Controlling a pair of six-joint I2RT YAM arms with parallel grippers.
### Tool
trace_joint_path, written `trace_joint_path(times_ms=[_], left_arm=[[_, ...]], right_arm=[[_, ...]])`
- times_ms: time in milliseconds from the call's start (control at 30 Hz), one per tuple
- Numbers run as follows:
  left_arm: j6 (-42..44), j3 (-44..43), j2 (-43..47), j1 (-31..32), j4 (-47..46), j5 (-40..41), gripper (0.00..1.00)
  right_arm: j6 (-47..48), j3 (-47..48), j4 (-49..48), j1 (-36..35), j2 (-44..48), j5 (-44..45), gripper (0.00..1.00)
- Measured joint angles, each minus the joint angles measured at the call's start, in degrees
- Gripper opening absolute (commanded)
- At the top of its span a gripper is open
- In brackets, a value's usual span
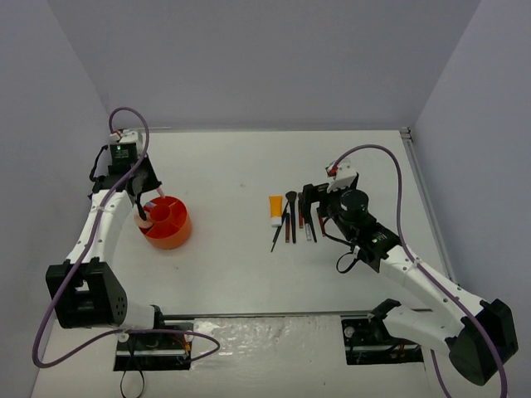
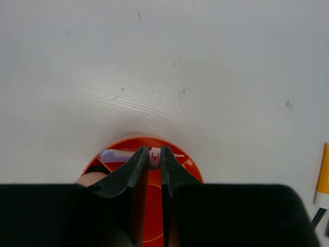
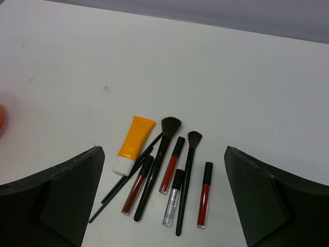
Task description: Organize the makeup
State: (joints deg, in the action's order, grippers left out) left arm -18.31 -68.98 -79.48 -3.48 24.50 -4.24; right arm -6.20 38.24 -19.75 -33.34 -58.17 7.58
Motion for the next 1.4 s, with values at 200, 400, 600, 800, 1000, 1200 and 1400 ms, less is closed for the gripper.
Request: trace_joint_path(times_ms=[200,400,600,800,1000,1200,1400], left_arm=[[-1.25,0.34,-2.30,-0.36,-2.13,-4.01,0.00],[-2.21,0.34,-3.29,-0.36,-1.79,-4.54,0.04],[-3.16,0.34,-3.70,-0.36,0.05,-2.91,0.12],[-3.67,0.34,-3.98,-0.36,1.59,-2.34,0.39],[-3.92,0.34,-3.71,-0.36,3.10,-0.33,0.61],[-3.59,0.34,-0.17,-0.36,4.31,1.89,0.78],[-2.93,0.34,7.50,-0.36,4.53,2.58,0.94]], right_arm=[[-0.28,-0.22,-0.04,0.41,0.00,0.80,1.00],[-1.08,-0.22,0.00,0.91,-0.01,2.40,1.00],[-1.58,-0.24,0.07,1.57,-0.02,3.73,1.00],[-2.12,-0.24,0.49,1.96,-0.58,4.31,1.00],[-2.96,-0.22,2.52,2.60,-2.20,5.29,1.00],[-5.03,-0.16,6.23,4.34,-3.61,6.83,0.94],[-8.73,-0.09,9.71,9.69,-9.81,5.75,0.79]])
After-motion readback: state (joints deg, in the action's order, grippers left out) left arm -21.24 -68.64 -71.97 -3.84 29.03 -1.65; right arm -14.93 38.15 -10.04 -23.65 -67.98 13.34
